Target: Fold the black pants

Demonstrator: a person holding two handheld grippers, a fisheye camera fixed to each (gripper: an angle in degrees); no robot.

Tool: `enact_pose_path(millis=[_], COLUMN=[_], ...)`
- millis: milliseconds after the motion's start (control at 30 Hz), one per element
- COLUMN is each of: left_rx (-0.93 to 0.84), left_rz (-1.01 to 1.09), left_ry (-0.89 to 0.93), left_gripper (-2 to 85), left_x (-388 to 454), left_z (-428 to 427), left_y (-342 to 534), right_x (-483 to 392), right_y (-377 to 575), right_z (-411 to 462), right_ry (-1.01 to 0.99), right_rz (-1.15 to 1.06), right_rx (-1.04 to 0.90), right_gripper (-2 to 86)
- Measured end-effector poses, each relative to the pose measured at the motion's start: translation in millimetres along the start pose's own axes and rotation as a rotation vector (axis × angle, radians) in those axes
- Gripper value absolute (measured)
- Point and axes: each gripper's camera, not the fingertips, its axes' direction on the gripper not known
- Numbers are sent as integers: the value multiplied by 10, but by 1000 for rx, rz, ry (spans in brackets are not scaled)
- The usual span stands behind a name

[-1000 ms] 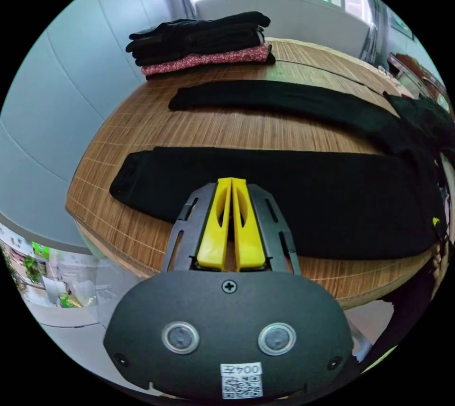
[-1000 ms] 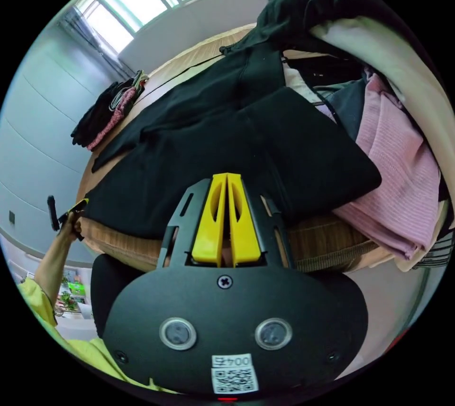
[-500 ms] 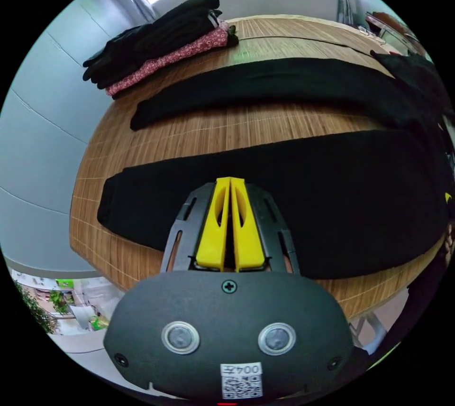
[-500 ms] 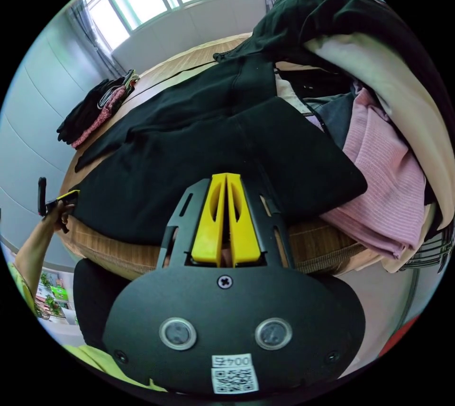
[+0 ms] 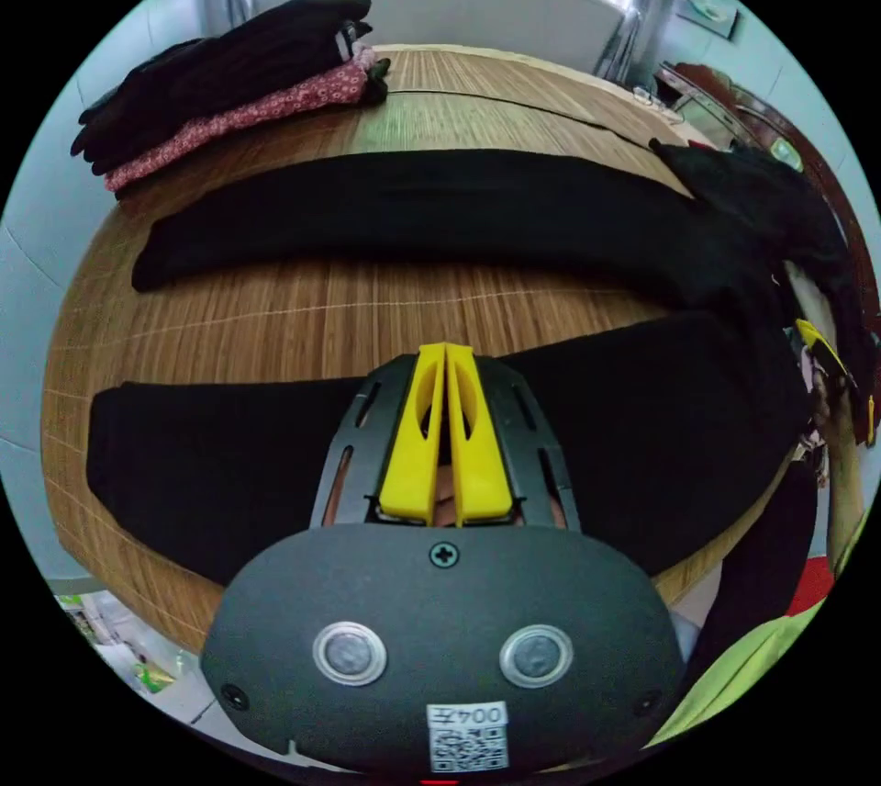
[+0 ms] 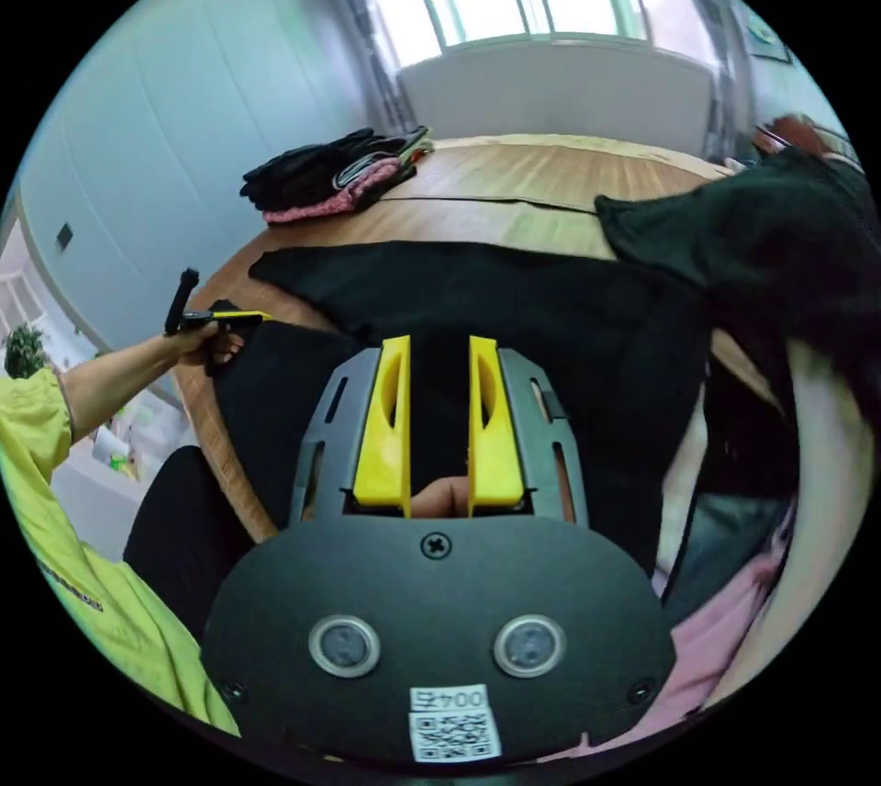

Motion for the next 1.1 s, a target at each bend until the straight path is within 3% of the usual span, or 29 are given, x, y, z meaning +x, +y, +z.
enact_pose_path(millis=[100, 233, 333, 533, 667, 800, 1100], left_rx=[9, 16, 19, 19, 20, 18, 19], left_rz=[37, 49, 31, 36, 36, 41, 63], left_ry=[-70, -94, -55, -71, -71, -87, -146], left_gripper=[0, 1, 1, 2, 2, 2, 3], left_x=[85, 101, 29, 64, 93, 160, 385], left_z=[26, 44, 55, 72, 79, 86, 91], left_y=[31, 63, 82, 111, 131, 145, 181], right_x=[126, 310, 369, 297, 329, 386, -717], right_y=[-959, -1873, -2224, -2513, -2552, -2551, -2034], right_z=[482, 1319, 1607, 2084, 2329, 2260, 932], right_ry=[-26, 137, 228, 170, 141, -3, 312], right_rz=[-149, -317, -401, -553, -555, -465, -651], right_rx=[-111, -355, -417, -653, -769, -753, -396], right_gripper=[118, 123, 125, 156, 130, 41, 13])
